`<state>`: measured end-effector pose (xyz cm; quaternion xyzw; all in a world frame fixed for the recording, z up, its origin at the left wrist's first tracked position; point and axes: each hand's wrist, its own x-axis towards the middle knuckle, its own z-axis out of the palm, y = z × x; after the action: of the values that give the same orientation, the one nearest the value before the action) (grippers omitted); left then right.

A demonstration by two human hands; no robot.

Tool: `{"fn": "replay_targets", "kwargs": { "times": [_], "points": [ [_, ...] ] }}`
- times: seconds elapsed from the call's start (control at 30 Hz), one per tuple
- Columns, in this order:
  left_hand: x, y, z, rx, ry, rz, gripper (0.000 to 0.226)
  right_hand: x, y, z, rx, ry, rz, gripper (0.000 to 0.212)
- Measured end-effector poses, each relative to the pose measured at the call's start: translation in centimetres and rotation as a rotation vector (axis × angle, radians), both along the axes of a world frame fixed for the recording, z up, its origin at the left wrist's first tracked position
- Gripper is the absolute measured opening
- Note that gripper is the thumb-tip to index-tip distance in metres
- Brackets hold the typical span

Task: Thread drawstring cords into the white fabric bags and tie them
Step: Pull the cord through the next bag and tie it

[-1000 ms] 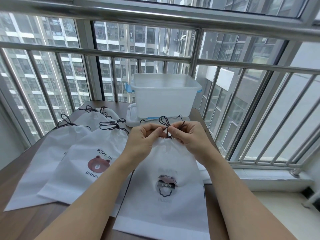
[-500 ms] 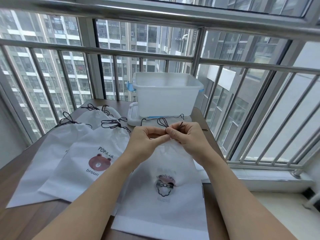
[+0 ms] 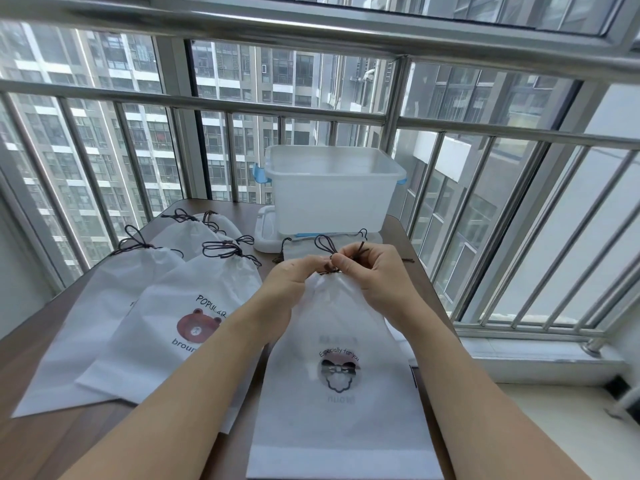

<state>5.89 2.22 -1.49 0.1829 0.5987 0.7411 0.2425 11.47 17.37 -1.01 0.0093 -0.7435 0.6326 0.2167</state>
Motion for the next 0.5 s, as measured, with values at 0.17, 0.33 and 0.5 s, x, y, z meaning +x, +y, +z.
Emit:
{"fn": "replay_targets", "kwargs": {
  "times": [0.17, 0.33, 0.5],
  "points": [
    [-0.07, 0.13, -0.58, -0.035, 0.202, 0.098, 0.024, -0.02, 0.17, -0.13, 0.022, -0.027, -0.009, 0.009],
    [-0.04, -0.16, -0.22, -0.021, 0.37, 0.23, 0.014, 0.14, 0.6, 0.17, -0.014, -0.034, -0.009, 0.008],
    [-0.5, -0.21, -0.72, -0.135, 0.75, 0.407, 0.004, -0.03, 0.49, -0.05, -0.016, -0.061, -0.02, 0.008]
  ]
}}
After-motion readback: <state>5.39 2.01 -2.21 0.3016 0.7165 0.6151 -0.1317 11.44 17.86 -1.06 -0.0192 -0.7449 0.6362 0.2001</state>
